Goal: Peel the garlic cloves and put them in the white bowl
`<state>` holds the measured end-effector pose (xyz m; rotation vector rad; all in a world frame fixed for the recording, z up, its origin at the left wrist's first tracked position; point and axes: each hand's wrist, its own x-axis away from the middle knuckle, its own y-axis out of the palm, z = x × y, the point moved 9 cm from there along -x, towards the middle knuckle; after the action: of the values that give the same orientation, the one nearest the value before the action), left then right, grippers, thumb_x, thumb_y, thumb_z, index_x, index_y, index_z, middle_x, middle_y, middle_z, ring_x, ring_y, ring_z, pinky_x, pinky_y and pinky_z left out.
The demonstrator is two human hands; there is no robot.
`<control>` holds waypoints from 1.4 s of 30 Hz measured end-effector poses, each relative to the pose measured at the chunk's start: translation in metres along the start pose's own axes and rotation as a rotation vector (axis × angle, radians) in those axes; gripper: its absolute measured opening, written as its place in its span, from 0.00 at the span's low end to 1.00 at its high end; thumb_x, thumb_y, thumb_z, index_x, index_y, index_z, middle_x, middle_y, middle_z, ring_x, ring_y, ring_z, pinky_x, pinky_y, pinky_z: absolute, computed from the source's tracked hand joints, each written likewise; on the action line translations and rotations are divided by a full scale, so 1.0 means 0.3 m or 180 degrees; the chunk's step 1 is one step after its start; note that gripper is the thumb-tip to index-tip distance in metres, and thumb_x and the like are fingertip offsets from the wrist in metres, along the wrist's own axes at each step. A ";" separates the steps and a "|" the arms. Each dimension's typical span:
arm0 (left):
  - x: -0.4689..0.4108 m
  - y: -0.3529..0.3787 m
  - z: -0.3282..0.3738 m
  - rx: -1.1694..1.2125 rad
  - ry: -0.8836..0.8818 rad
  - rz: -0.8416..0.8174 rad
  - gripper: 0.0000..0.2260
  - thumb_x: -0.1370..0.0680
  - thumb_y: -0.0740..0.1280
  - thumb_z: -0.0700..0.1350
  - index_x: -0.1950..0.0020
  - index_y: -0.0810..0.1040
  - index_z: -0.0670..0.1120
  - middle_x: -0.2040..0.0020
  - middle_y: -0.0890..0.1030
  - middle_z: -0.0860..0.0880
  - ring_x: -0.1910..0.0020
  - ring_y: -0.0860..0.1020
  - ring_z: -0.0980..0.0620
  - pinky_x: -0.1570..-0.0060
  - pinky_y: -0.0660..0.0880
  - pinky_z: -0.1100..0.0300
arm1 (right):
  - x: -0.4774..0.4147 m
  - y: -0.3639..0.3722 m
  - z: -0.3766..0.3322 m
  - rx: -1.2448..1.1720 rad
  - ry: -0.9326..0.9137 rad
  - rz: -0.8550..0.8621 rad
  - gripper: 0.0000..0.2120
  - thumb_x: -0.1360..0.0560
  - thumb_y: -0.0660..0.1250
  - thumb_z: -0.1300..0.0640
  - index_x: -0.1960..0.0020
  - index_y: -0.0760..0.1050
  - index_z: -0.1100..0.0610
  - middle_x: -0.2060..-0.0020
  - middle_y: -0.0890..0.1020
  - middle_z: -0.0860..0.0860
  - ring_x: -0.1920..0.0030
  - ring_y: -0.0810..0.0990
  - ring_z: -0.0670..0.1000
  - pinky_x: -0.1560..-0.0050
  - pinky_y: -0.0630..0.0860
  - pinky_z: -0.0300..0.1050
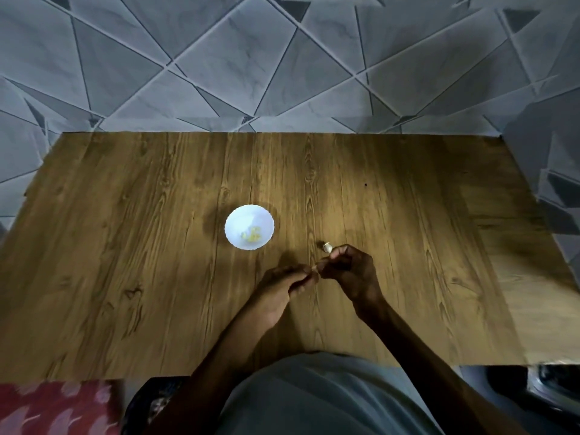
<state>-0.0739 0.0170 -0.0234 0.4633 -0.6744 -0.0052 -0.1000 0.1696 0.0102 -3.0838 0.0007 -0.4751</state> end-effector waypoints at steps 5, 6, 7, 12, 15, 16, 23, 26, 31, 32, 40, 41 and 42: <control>-0.015 -0.022 -0.002 -0.0827 0.0209 0.0201 0.05 0.23 0.66 0.33 0.54 0.82 0.39 0.56 0.84 0.43 0.55 0.83 0.49 0.52 0.80 0.58 | 0.024 0.004 -0.011 0.0267 -0.0324 0.0205 0.08 0.29 0.73 0.69 0.51 0.77 0.65 0.60 0.85 0.57 0.56 0.86 0.55 0.54 0.83 0.50; -0.024 -0.040 0.007 -0.1359 0.0377 0.0310 0.05 0.24 0.68 0.34 0.54 0.82 0.42 0.56 0.84 0.44 0.55 0.84 0.49 0.51 0.81 0.56 | 0.027 -0.004 -0.003 0.0220 -0.0258 0.0287 0.09 0.29 0.73 0.69 0.51 0.77 0.65 0.60 0.86 0.57 0.56 0.86 0.54 0.55 0.83 0.49; -0.035 -0.054 0.019 -0.1874 0.0552 0.0397 0.06 0.26 0.70 0.35 0.54 0.82 0.45 0.56 0.85 0.46 0.55 0.84 0.50 0.51 0.81 0.54 | 0.028 -0.013 0.004 0.0222 -0.0196 0.0360 0.09 0.29 0.74 0.68 0.50 0.77 0.65 0.60 0.86 0.56 0.57 0.86 0.53 0.55 0.83 0.47; -0.071 -0.060 0.035 -0.2865 0.0963 0.0438 0.08 0.27 0.72 0.37 0.54 0.83 0.50 0.58 0.84 0.54 0.56 0.82 0.57 0.51 0.81 0.55 | 0.019 -0.040 0.029 0.0828 -0.0205 0.0627 0.11 0.32 0.78 0.62 0.55 0.78 0.57 0.64 0.85 0.50 0.62 0.84 0.44 0.61 0.81 0.38; -0.099 -0.066 0.026 -0.3132 0.0957 0.0498 0.08 0.24 0.69 0.37 0.51 0.84 0.48 0.55 0.83 0.55 0.54 0.80 0.60 0.48 0.78 0.61 | 0.008 -0.040 0.036 0.1140 -0.0332 0.0655 0.10 0.32 0.79 0.61 0.57 0.78 0.55 0.65 0.84 0.48 0.64 0.83 0.42 0.63 0.80 0.37; -0.100 -0.068 0.024 -0.3143 0.0905 0.0521 0.09 0.23 0.67 0.37 0.50 0.84 0.48 0.54 0.84 0.54 0.53 0.79 0.60 0.48 0.76 0.63 | 0.003 -0.037 0.042 0.1180 -0.0337 0.0633 0.10 0.32 0.79 0.60 0.57 0.78 0.54 0.65 0.84 0.48 0.64 0.83 0.42 0.63 0.80 0.37; -0.109 -0.072 -0.049 -0.1289 0.0260 0.0202 0.05 0.25 0.72 0.41 0.50 0.85 0.45 0.52 0.85 0.44 0.47 0.82 0.46 0.43 0.78 0.52 | 0.009 -0.007 0.019 0.1302 -0.0736 0.0550 0.10 0.31 0.78 0.61 0.57 0.77 0.54 0.64 0.82 0.45 0.63 0.82 0.42 0.64 0.78 0.34; -0.092 -0.057 -0.003 -0.1715 0.0642 0.0323 0.05 0.24 0.72 0.40 0.49 0.85 0.44 0.54 0.86 0.47 0.51 0.83 0.51 0.51 0.78 0.62 | -0.002 -0.012 0.053 0.1157 -0.0440 0.0522 0.08 0.31 0.77 0.60 0.58 0.78 0.54 0.65 0.83 0.47 0.63 0.83 0.44 0.62 0.81 0.40; -0.033 0.011 0.099 -0.2914 0.1855 0.0289 0.06 0.23 0.70 0.42 0.48 0.84 0.45 0.55 0.85 0.52 0.54 0.82 0.59 0.52 0.78 0.64 | -0.003 0.002 0.136 -0.0571 0.0949 0.0326 0.06 0.27 0.71 0.68 0.51 0.78 0.68 0.60 0.83 0.62 0.59 0.83 0.56 0.55 0.82 0.50; -0.017 0.025 0.110 -0.3147 0.2034 0.0304 0.07 0.23 0.69 0.43 0.47 0.84 0.45 0.54 0.85 0.52 0.54 0.82 0.60 0.52 0.78 0.65 | -0.001 0.009 0.150 -0.0685 0.1204 0.0263 0.05 0.26 0.70 0.68 0.51 0.79 0.69 0.60 0.82 0.61 0.59 0.82 0.55 0.55 0.81 0.49; -0.064 -0.031 0.069 -0.2275 0.1153 0.0373 0.06 0.25 0.71 0.40 0.50 0.84 0.41 0.56 0.86 0.47 0.54 0.84 0.51 0.50 0.80 0.58 | -0.034 -0.006 0.061 0.0337 0.0086 0.0223 0.08 0.28 0.72 0.67 0.56 0.76 0.57 0.59 0.84 0.59 0.57 0.84 0.57 0.57 0.82 0.51; -0.076 -0.040 0.044 -0.1605 0.0706 0.0344 0.06 0.24 0.70 0.36 0.50 0.83 0.37 0.57 0.85 0.44 0.54 0.84 0.47 0.51 0.81 0.56 | -0.031 0.002 0.013 0.0859 -0.0467 0.0237 0.09 0.28 0.73 0.66 0.57 0.76 0.56 0.61 0.84 0.55 0.59 0.84 0.53 0.59 0.82 0.48; -0.079 -0.032 0.017 -0.0899 0.0270 0.0280 0.05 0.23 0.67 0.32 0.50 0.82 0.33 0.58 0.85 0.42 0.56 0.84 0.46 0.54 0.81 0.57 | -0.024 0.016 -0.025 0.1219 -0.0932 0.0230 0.09 0.28 0.73 0.66 0.57 0.76 0.55 0.62 0.83 0.52 0.61 0.84 0.50 0.61 0.81 0.45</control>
<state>-0.0942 0.0099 -0.0382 0.1611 -0.5989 0.0022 -0.1092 0.1648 0.0152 -2.7321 0.0144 -0.0114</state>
